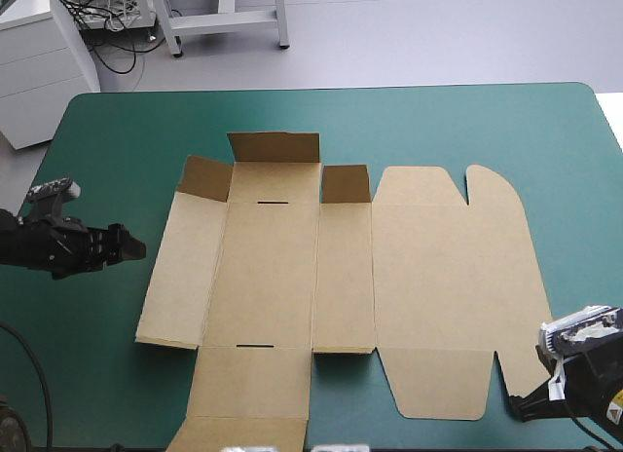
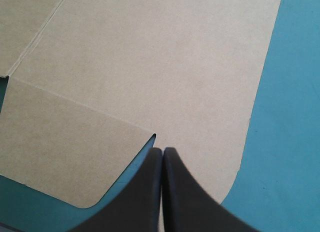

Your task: Fold the box

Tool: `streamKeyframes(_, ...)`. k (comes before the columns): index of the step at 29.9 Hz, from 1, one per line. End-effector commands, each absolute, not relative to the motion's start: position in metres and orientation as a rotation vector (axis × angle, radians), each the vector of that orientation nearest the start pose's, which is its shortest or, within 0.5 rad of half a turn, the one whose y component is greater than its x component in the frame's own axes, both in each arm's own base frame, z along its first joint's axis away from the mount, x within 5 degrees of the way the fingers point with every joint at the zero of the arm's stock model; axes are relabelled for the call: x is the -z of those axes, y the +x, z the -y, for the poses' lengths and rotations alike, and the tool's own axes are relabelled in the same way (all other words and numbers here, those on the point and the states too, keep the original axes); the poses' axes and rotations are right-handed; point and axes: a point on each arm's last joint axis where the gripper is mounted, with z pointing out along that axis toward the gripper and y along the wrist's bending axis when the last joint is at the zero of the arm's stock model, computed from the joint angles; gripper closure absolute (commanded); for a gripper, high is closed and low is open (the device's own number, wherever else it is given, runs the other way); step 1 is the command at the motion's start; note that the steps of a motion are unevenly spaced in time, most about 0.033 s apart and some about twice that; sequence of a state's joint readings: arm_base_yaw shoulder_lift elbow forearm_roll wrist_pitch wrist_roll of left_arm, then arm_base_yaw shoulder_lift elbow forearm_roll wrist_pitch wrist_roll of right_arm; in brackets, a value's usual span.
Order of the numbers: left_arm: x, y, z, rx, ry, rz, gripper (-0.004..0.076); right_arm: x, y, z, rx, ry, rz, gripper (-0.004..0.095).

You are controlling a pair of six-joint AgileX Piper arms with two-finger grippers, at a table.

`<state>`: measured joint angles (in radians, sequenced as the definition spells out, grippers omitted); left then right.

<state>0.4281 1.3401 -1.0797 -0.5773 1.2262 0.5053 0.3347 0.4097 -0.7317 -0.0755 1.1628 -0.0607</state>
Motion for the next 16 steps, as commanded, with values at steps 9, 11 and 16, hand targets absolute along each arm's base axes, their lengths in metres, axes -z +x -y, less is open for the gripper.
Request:
streamKeyframes(9,-0.271,0.227,-0.057,0.831,-0.063,-2.744,0.0133,-0.340,0.048,-0.009,-0.028,-0.472,-2.186,0.0931)
streamKeyframes(11,-0.264,0.230,-0.059,0.849,-0.051,-2.757,0.0133,-0.340,0.048,-0.009,-0.026,-0.474,-2.185,0.0931)
streamKeyframes(16,-0.247,0.240,-0.063,0.920,-0.061,-2.789,0.0133,-0.340,0.047,-0.009,-0.032,-0.467,-2.189,0.0931)
